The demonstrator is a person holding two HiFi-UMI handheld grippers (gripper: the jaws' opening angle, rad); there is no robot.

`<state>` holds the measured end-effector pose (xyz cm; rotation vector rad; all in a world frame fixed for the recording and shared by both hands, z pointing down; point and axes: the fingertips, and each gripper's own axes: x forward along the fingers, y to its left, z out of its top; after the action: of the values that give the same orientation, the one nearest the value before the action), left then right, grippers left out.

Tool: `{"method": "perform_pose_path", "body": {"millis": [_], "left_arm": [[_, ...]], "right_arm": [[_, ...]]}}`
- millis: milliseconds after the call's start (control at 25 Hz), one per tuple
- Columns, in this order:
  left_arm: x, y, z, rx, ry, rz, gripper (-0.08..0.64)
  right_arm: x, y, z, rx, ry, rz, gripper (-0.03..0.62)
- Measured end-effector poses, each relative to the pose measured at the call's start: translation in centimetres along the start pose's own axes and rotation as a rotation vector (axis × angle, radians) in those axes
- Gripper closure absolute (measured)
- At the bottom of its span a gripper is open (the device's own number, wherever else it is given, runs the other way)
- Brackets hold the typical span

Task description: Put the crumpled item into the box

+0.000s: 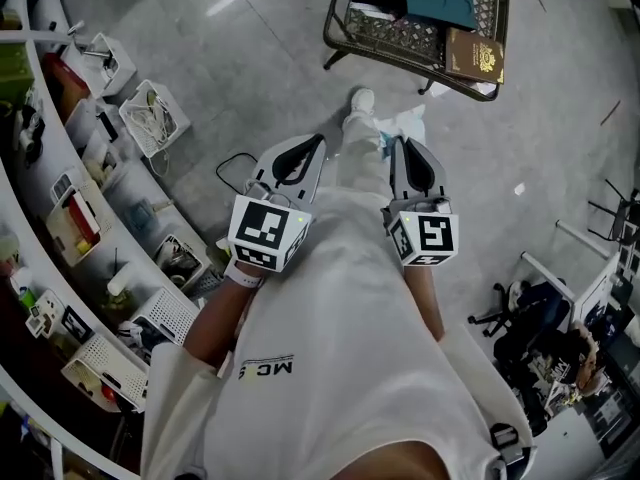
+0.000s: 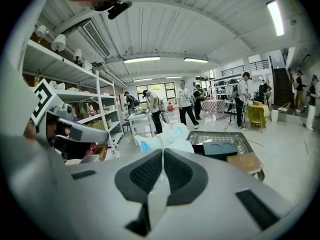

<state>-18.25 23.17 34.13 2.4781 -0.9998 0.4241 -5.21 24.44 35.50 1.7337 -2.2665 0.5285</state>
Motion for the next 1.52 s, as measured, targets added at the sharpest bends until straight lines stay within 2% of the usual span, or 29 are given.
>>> {"method": "perform_pose_path", "body": {"millis": [200, 560, 840, 960, 1160, 1400, 1520], "left_arm": [[5.9, 2.1, 3.1, -0.004, 0.017, 0.027, 0.54], [18.0, 4.8, 12.1, -0.006, 0.005, 0.112, 0.54], [24.6, 7.2, 15.3, -0.028, 0.002, 0.177, 0.54], [26.5, 7.7, 16.2, -0.038, -0.005, 0.193, 0.54], [27.8, 8.6, 17.0, -0.101, -0.01, 0.199, 0.54], [29.3, 10.7, 16.2, -0.068, 0.024, 0.207, 0.54], [30.2, 11.5, 15.1, -0.09, 0.045, 0.204, 0.54]], "right_arm": [[5.8, -4.4, 2.6, -0.008, 0.001, 0.046, 0.571], [16.5, -13.8, 10.4, -0.032, -0.024, 0.157, 0.571], [22.6, -18.3, 13.8, -0.052, -0.043, 0.237, 0.571], [24.4, -19.6, 14.2, -0.064, -0.034, 0.253, 0.571], [26.8, -19.9, 14.1, -0.091, 0.009, 0.261, 0.571], [28.2, -19.9, 13.5, -0.093, 0.024, 0.26, 0.571], [29.1, -20.2, 12.7, -0.107, 0.041, 0.252, 0.571]]}}
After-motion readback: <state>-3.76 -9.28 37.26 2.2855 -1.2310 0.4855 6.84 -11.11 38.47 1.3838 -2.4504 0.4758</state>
